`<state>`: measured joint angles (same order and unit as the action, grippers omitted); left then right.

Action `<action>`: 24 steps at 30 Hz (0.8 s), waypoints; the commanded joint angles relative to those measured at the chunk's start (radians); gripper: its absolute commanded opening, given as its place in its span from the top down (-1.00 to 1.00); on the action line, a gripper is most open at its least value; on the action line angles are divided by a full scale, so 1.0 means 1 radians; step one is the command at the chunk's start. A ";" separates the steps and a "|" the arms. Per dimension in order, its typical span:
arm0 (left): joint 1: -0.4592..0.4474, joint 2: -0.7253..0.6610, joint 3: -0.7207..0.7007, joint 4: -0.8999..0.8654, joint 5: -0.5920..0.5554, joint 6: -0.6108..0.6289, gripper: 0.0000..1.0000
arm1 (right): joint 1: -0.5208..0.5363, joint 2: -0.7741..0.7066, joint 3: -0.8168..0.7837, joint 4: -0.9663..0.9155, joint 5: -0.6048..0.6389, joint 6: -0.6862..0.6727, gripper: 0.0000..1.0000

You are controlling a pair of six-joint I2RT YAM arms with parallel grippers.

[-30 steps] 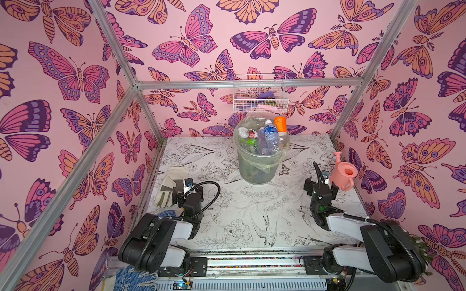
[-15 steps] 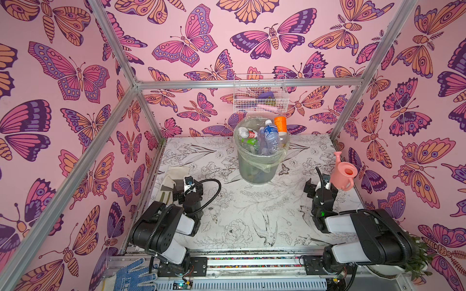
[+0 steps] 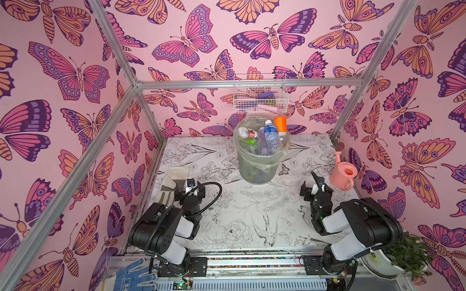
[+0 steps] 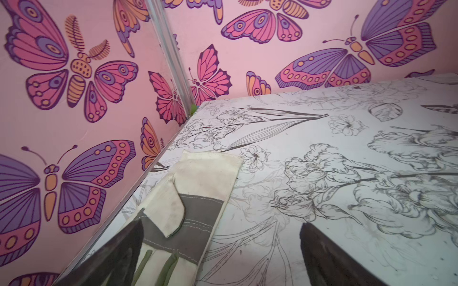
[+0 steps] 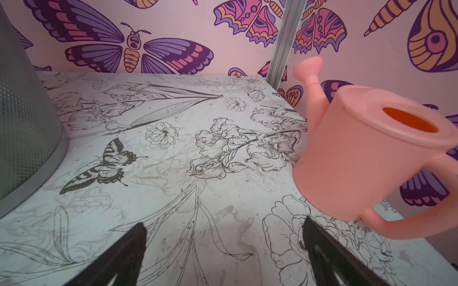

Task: Throw the plastic bottles in the bin
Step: Reset both arms

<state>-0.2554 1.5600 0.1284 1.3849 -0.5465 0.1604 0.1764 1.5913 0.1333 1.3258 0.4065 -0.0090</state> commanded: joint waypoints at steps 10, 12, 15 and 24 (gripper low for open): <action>0.043 0.021 0.022 0.006 0.182 0.023 -1.00 | -0.054 -0.066 0.206 -0.363 -0.036 0.033 -0.98; 0.054 0.015 0.031 -0.020 0.199 0.015 -1.00 | -0.102 -0.084 0.254 -0.489 -0.122 0.067 -0.98; 0.097 -0.017 0.058 -0.122 0.270 -0.030 -1.00 | -0.127 -0.081 0.262 -0.497 -0.156 0.084 -0.98; 0.248 -0.020 0.247 -0.499 0.438 -0.157 -0.98 | -0.128 -0.082 0.261 -0.497 -0.158 0.085 -0.98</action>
<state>-0.0208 1.5574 0.3676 1.0164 -0.1925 0.0589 0.0521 1.5146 0.3920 0.8444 0.2646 0.0601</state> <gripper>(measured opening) 0.989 0.989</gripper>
